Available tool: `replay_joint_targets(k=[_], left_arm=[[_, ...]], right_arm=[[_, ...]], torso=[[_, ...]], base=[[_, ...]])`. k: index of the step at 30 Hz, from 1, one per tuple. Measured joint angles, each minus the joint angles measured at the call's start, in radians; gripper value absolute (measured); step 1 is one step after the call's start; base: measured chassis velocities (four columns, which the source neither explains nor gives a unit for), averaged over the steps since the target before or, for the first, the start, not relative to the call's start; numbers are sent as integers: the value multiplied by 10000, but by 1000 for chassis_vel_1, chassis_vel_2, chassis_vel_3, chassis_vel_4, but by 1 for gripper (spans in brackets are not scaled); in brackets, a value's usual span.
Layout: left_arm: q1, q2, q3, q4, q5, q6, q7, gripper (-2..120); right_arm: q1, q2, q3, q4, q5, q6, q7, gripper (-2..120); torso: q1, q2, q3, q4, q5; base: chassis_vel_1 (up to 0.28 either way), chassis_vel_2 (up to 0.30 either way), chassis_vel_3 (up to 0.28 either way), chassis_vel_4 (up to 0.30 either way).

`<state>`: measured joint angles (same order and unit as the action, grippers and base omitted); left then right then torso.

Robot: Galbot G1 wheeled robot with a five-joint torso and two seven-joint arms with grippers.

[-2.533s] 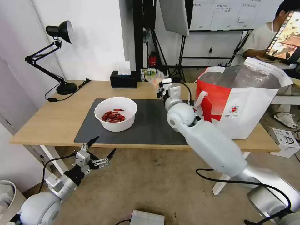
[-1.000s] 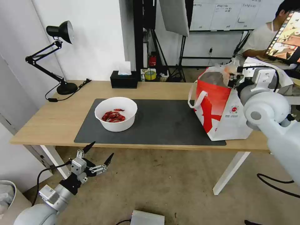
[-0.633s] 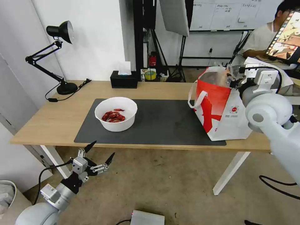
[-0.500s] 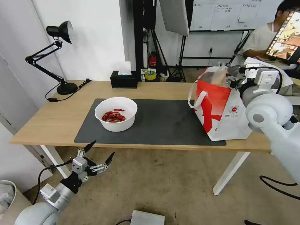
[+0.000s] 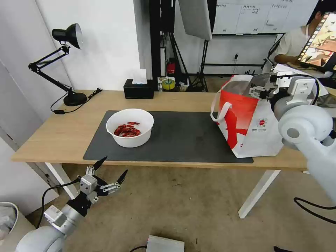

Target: Pick up the trash from the table and place it into the takeout bag.

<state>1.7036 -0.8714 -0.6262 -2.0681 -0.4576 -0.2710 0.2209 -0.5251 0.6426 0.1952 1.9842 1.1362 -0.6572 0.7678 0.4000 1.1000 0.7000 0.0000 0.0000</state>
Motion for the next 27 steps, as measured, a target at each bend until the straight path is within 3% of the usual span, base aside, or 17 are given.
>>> replay_joint_targets(k=[8, 10, 11, 14, 17, 27], left_arm=[[24, -15, -39, -40, -1, 0, -11, 100], [44, -18, -61, -59, -1, 0, -12, 100], [44, -18, -61, -59, -1, 0, -12, 100], [54, -48, -131, -102, -14, 0, -16, 100], [82, -58, -170, -134, -23, 0, -17, 100], [169, -129, -241, -144, -32, -49, -18, 100]], right_arm=[[13, -117, 28, 57, 102, 421, -203, 100], [-270, -117, 94, 197, 77, 1366, -1117, 100], [-270, -117, 94, 197, 77, 1366, -1117, 100], [-916, -119, 160, 559, -294, 3061, -3108, 100], [-1334, -96, 151, 819, -441, 3737, -4035, 100], [-3268, -14, 236, 1764, -1418, 4653, -5593, 100]], torso=[[0, -1, 0, 0, 0], [0, -1, 0, 1, 0], [0, -1, 0, 1, 0], [0, 0, 0, 0, 0], [0, 0, 0, 0, 0], [0, 0, -1, 0, -1]], base=[[0, 0, 0, 0], [0, 0, 0, 0], [0, 0, 0, 0], [0, 0, 0, 0], [0, 0, 0, 0], [0, 0, 0, 0]])
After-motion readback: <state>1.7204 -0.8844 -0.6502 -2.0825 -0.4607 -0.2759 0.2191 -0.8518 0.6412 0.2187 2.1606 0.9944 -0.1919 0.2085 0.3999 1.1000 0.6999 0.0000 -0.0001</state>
